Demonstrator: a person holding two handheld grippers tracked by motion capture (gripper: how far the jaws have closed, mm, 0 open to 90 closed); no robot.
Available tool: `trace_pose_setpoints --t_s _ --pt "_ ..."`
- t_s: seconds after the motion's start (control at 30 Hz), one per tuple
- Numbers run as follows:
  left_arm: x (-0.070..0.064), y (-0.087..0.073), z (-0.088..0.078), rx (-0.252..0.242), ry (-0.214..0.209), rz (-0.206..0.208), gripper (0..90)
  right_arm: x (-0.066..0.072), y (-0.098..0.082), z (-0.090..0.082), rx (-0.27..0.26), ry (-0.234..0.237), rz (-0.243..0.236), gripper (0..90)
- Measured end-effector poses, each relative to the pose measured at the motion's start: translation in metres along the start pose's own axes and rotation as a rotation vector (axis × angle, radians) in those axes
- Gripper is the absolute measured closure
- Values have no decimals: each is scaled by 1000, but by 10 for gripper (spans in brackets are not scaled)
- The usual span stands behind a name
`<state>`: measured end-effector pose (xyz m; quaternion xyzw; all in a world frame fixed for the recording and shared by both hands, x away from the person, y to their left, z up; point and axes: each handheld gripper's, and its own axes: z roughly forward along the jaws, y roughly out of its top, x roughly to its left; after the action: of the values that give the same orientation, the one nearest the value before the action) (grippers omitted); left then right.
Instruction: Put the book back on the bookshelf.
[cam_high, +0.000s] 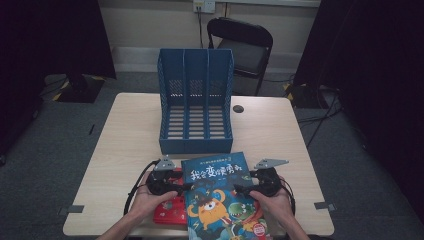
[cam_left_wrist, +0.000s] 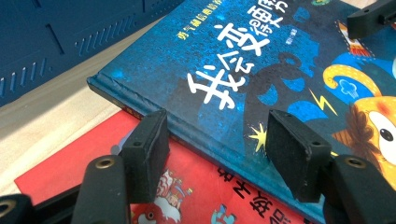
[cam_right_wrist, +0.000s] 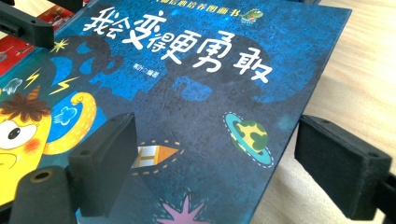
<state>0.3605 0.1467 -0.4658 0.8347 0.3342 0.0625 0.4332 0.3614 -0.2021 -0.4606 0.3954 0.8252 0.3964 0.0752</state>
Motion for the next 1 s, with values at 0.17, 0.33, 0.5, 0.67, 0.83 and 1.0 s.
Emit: trace_pose_setpoints --t_s 0.17,0.33,0.5,0.67,0.83,1.0 --pt "3 6 6 -3 9 -10 385 2 -2 -2 -2 -15 9 126" --pt "6 9 10 -12 15 -13 390 4 -7 -6 -8 -25 19 127" --pt "5 7 9 -15 20 -21 388 0 -5 -3 -6 -3 29 127" --pt "-2 2 7 -23 -9 -10 295 -4 2 2 -3 -13 41 126" --pt "-5 1 8 -24 1 -1 276 -8 9 7 5 -20 47 127" --pt "-1 1 7 -30 -6 13 325 -8 12 7 6 -28 46 146"
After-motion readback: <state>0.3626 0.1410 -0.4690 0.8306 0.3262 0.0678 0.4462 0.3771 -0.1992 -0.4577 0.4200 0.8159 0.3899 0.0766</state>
